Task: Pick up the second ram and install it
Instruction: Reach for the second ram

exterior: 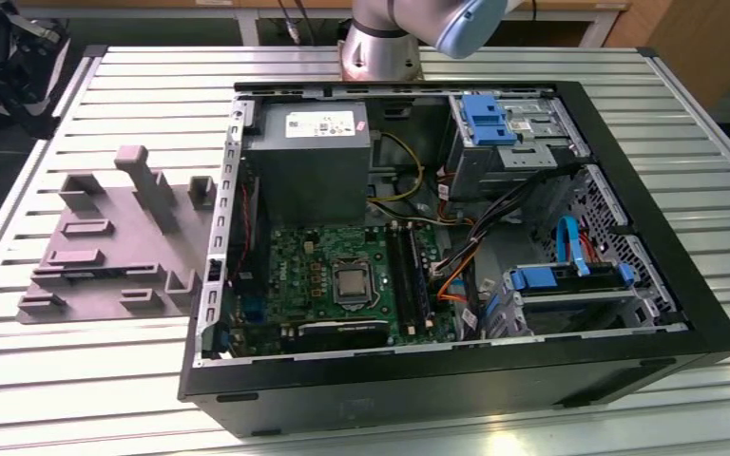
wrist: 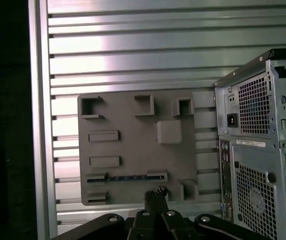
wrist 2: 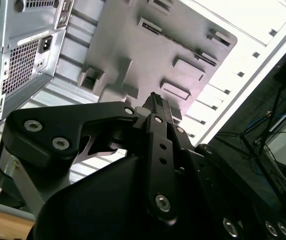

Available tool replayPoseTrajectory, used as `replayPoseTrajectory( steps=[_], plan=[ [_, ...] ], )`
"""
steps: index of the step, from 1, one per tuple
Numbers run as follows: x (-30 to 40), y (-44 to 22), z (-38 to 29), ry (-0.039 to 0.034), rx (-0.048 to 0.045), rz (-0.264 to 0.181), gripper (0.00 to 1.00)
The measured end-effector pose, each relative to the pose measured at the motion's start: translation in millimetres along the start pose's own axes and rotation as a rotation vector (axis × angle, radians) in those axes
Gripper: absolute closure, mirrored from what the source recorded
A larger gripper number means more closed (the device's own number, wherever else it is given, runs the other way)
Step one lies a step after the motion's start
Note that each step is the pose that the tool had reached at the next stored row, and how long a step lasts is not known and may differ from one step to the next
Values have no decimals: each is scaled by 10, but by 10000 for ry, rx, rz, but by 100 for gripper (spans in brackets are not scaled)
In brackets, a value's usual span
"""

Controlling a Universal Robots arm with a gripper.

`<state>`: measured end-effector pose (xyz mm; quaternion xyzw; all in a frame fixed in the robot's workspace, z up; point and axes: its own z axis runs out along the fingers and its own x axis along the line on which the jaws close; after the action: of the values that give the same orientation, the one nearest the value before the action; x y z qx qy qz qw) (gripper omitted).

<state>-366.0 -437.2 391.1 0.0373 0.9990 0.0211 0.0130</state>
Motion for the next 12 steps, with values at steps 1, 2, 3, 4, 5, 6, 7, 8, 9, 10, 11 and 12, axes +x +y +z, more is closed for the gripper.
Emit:
replayPoseTrajectory(
  steps=[1, 2, 3, 4, 5, 6, 7, 8, 9, 10, 11, 12],
  plan=[
    [16, -24, 0, 1, 0, 0, 89],
    [35, -43, 1, 0, 0, 0, 89],
    [58, -59, 1, 3, 1, 2, 89],
    [82, -71, 2, 6, 1, 2, 89],
    [109, -78, 4, 9, 1, 1, 89],
    [131, -81, 5, 14, 0, 1, 89],
    [149, -83, 5, 21, 2, 2, 89],
    [160, -85, 6, 29, 3, 2, 89],
    [167, -86, 6, 34, 3, 1, 89],
    [167, -87, 6, 34, 2, 1, 89],
    [167, -87, 6, 34, 2, 1, 89],
    [168, -87, 6, 35, 3, 2, 89]
  ],
)
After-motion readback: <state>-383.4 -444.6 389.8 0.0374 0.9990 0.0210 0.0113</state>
